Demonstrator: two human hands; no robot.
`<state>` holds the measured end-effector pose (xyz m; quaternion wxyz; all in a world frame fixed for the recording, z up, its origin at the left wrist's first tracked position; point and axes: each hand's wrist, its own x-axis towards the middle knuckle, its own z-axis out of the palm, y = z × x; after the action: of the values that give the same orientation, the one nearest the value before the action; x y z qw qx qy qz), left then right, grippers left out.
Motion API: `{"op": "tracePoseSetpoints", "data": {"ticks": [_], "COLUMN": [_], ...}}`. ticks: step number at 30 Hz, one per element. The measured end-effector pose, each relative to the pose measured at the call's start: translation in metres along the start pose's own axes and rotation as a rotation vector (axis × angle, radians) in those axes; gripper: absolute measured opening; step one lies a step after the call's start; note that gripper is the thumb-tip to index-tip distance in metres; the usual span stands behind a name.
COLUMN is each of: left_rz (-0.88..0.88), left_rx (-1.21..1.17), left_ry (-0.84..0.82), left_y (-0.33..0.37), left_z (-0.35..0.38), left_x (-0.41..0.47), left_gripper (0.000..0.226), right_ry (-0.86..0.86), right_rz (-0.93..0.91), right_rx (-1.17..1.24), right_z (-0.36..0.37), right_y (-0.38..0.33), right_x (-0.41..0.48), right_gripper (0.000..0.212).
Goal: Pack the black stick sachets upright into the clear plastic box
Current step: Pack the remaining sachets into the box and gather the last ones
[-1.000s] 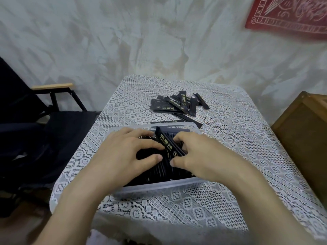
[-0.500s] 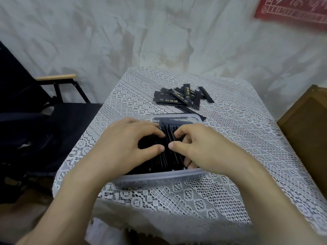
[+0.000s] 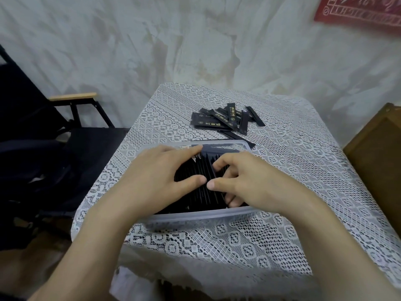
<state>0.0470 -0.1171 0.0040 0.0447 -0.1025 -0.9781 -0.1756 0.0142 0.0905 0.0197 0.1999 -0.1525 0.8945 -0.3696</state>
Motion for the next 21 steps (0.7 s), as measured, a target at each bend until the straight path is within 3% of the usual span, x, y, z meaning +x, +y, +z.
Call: {"op": "tracePoseSetpoints", "data": {"ticks": [14, 21], "left_rz": [0.025, 0.061], "left_rx": [-0.11, -0.078], "left_ry": [0.02, 0.013], "left_y": [0.004, 0.0], "left_z": [0.006, 0.008], "left_x": [0.013, 0.012], "left_gripper": [0.062, 0.074], "right_ry": [-0.061, -0.001], "right_rz": [-0.026, -0.036], "right_rx": [0.027, 0.0], "right_z": [-0.004, 0.002], "right_y": [0.004, 0.008], "right_x": [-0.005, -0.002], "right_gripper": [0.046, 0.027]}}
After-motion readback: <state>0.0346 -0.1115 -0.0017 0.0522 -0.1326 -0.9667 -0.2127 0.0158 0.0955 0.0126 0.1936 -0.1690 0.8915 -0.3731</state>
